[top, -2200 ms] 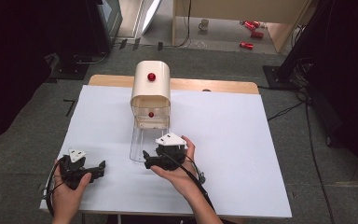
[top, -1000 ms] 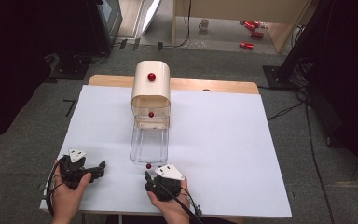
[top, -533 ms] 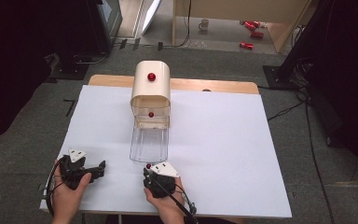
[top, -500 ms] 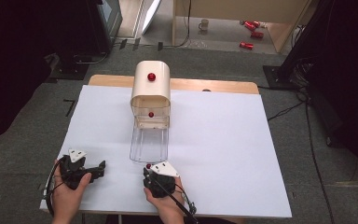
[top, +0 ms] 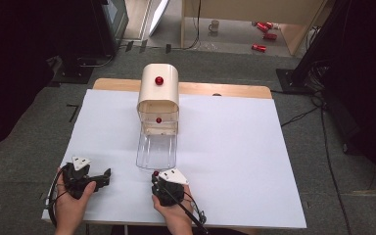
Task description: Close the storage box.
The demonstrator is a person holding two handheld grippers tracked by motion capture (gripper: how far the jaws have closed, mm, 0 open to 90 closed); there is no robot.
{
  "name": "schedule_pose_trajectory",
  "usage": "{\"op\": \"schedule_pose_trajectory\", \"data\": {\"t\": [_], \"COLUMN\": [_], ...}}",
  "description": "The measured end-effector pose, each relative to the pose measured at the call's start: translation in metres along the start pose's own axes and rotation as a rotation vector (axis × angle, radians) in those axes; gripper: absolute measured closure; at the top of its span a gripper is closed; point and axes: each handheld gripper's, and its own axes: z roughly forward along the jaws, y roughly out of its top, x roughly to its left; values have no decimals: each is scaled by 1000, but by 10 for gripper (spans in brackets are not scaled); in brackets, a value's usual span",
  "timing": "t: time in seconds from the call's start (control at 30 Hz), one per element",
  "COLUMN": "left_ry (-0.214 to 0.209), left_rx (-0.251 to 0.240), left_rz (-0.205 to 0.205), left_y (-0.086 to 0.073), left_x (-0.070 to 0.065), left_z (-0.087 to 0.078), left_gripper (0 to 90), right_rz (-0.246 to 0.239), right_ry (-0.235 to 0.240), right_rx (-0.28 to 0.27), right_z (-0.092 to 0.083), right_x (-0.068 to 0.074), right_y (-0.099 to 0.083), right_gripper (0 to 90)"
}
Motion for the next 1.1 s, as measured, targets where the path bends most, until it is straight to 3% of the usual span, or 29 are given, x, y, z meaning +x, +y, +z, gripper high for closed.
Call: {"op": "schedule_pose_trajectory", "data": {"t": [0.8, 1.1], "left_ry": [0, 0], "left_rx": [0, 0], "left_rz": [0, 0], "left_y": [0, 0], "left_x": [0, 0], "left_z": [0, 0], "left_gripper": [12, 12], "right_rz": [4, 17], "right_ry": [-20, -45], "right_rx": [-31, -27], "right_z": [-1, 6], "right_x": [2, 5], "right_y": [-1, -5], "right_gripper": [757, 721]}}
